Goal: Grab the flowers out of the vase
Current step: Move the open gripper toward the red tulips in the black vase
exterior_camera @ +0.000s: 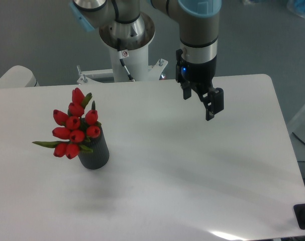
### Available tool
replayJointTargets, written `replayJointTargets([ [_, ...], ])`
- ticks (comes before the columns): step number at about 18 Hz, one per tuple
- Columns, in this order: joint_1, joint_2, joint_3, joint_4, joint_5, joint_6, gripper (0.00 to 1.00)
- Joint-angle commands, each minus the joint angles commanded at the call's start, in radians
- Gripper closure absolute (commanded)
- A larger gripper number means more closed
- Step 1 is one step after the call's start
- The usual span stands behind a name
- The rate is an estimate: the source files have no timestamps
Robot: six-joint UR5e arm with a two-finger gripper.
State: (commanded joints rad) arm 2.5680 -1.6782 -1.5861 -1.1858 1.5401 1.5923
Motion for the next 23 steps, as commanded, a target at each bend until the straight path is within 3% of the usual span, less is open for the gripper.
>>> replayJointTargets([
  [5,-0.003,0.000,-0.005,0.000,-0.011,0.000,0.00],
  [13,0.034,0.003,-0.052,-0.002,-0.260,-0.017,0.00],
  [17,0.023,0.012,-0.106,0.005,-0.316,-0.112,0.00],
  [20,0.043,0.017,-0.171,0.014,-0.444,-0.135,0.00],
  [23,0.064,0.061,-0.248,0.014,-0.582,-0.231,0.00],
])
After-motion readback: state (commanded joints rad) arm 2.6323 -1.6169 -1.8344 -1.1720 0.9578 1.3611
